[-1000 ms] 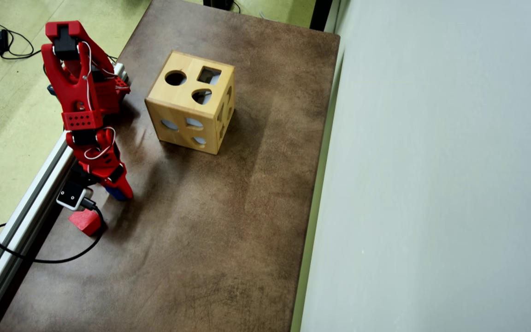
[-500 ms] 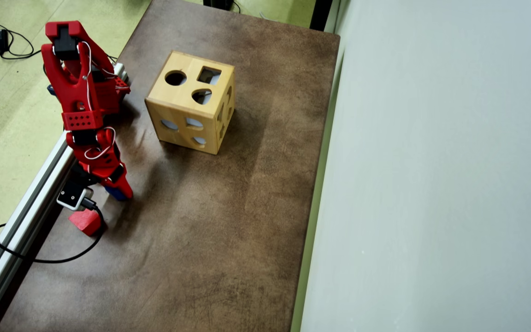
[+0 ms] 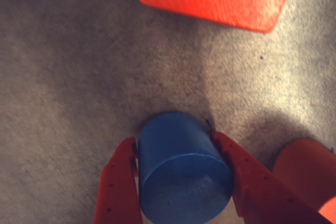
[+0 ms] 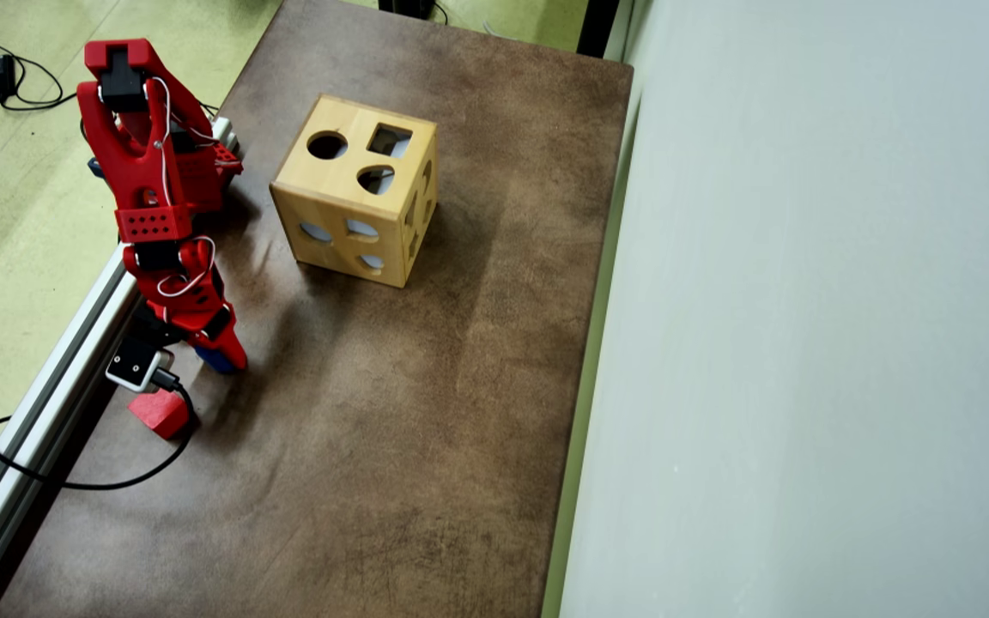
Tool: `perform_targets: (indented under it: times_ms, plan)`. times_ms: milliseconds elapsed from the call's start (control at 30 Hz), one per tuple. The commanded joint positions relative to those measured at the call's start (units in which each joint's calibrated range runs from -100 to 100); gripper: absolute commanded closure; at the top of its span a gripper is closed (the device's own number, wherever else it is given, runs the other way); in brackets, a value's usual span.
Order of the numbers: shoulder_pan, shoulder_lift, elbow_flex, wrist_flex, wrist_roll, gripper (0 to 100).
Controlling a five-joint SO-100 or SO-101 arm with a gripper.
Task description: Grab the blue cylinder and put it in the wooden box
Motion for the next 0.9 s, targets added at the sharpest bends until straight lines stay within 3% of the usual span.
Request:
perform_targets:
  times_ms: [0,867]
  plan:
    - [-0.4,-3.4,-0.9,3.7,0.0,82]
    - [-0.3,-8.6,-0.9,5.5,-0.1,87]
